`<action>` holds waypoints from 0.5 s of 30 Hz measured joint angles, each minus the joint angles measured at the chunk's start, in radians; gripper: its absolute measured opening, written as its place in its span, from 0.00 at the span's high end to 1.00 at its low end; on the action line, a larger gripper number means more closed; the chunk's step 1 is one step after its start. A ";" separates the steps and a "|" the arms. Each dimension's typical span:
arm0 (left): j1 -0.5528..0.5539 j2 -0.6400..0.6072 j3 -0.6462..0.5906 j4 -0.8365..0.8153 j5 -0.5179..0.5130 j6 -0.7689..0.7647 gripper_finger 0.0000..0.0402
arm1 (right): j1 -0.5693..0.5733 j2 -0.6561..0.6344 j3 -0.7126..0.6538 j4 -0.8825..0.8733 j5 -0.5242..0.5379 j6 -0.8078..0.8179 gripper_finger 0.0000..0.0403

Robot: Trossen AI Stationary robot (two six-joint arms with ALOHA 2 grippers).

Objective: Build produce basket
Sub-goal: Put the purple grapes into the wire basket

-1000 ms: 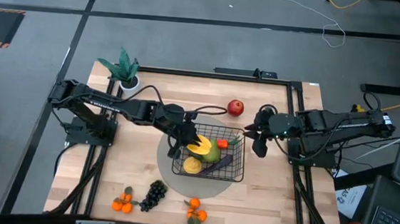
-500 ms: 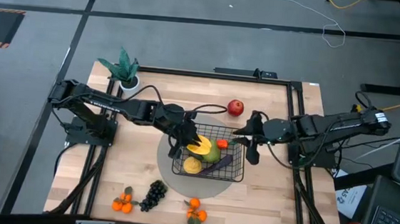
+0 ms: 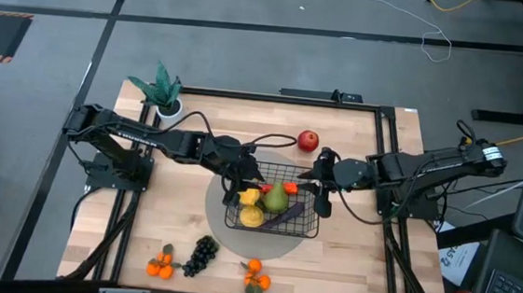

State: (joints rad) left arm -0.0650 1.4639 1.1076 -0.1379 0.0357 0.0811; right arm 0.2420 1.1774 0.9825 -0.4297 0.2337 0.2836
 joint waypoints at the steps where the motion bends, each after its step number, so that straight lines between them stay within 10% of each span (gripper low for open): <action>1: 0.000 0.000 0.000 0.000 0.000 0.000 0.76 | 0.000 0.000 0.000 0.000 0.000 0.001 0.72; 15: -0.036 -0.152 -0.001 -0.309 0.143 -0.217 0.77 | 0.000 0.000 0.000 -0.008 -0.100 0.007 0.72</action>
State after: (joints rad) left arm -0.1009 1.3115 1.1069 -0.4468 0.1785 -0.1355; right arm 0.2417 1.1774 0.9825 -0.4375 0.1333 0.2901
